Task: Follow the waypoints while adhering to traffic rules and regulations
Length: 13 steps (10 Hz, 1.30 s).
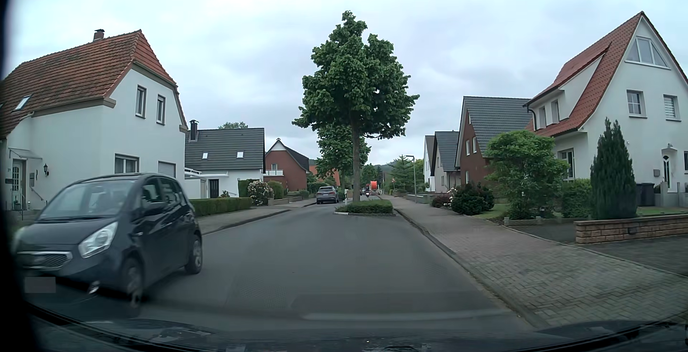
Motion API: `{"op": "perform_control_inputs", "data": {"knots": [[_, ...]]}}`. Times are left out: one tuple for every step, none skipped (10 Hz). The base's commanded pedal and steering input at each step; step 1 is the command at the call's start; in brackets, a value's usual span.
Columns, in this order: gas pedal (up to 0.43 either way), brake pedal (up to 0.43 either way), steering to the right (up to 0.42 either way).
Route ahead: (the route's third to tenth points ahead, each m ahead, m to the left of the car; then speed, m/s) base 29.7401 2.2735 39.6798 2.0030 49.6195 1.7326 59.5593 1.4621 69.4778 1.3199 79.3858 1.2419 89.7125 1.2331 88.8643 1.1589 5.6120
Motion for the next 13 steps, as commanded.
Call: {"op": "perform_control_inputs", "data": {"knots": [[0.0, 0.0, -0.003], [0.0, 0.0, -0.003], [0.0, 0.0, -0.003], [0.0, 0.0, -0.003], [0.0, 0.0, -0.004], [0.0, 0.0, -0.004], [0.0, 0.0, -0.004], [0.0, 0.0, -0.005], [0.0, 0.0, -0.006], [0.0, 0.0, -0.006], [0.0, 0.0, -0.006], [0.0, 0.018, -0.006], [0.0, 0.049, -0.006]]}}
